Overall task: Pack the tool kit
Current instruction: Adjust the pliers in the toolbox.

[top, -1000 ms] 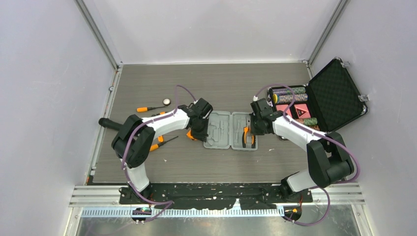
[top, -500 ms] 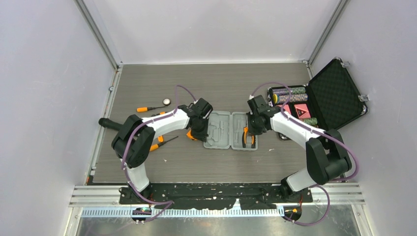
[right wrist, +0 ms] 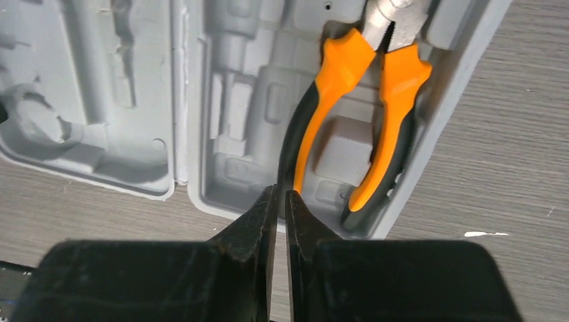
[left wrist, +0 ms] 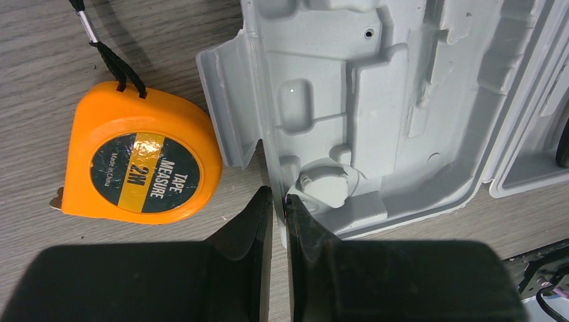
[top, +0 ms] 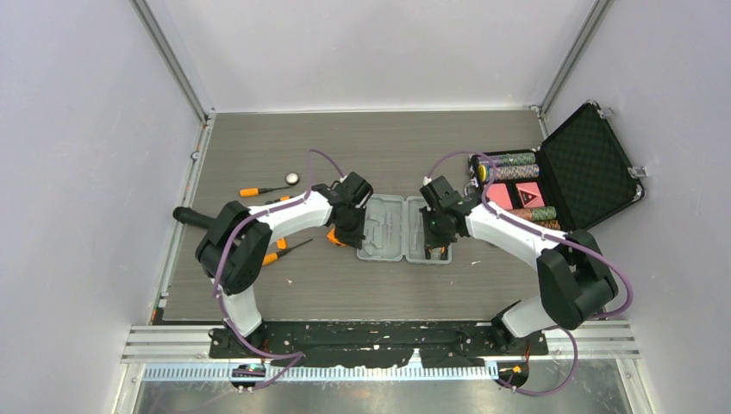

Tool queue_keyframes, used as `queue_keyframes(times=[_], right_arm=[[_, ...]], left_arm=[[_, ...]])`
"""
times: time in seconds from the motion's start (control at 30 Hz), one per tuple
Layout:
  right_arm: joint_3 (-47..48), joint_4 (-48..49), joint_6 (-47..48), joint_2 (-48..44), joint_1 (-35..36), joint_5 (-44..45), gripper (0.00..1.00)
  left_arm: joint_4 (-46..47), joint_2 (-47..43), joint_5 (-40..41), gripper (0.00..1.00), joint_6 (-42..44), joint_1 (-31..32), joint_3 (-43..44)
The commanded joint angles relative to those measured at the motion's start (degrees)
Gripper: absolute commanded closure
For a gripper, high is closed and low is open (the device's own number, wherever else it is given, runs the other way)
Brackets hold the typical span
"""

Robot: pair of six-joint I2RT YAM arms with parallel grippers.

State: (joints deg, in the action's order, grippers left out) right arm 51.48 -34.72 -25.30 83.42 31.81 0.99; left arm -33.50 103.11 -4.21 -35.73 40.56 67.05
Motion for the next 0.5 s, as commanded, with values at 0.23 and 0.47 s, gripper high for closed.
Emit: queue_keyframes(times=[0.23, 0.47], right_arm=[[-1.91, 1.85, -1.15, 4.47, 0.76, 4.40, 0.89], [-3.11, 2.04, -0.96, 8.38, 0.83, 4.74, 0.90]], left_arm=[[0.91, -1.16, -0.96, 0.89, 0.66, 0.23, 0.46], [0.84, -1.46, -0.85, 0.89, 0.83, 0.08, 0.07]])
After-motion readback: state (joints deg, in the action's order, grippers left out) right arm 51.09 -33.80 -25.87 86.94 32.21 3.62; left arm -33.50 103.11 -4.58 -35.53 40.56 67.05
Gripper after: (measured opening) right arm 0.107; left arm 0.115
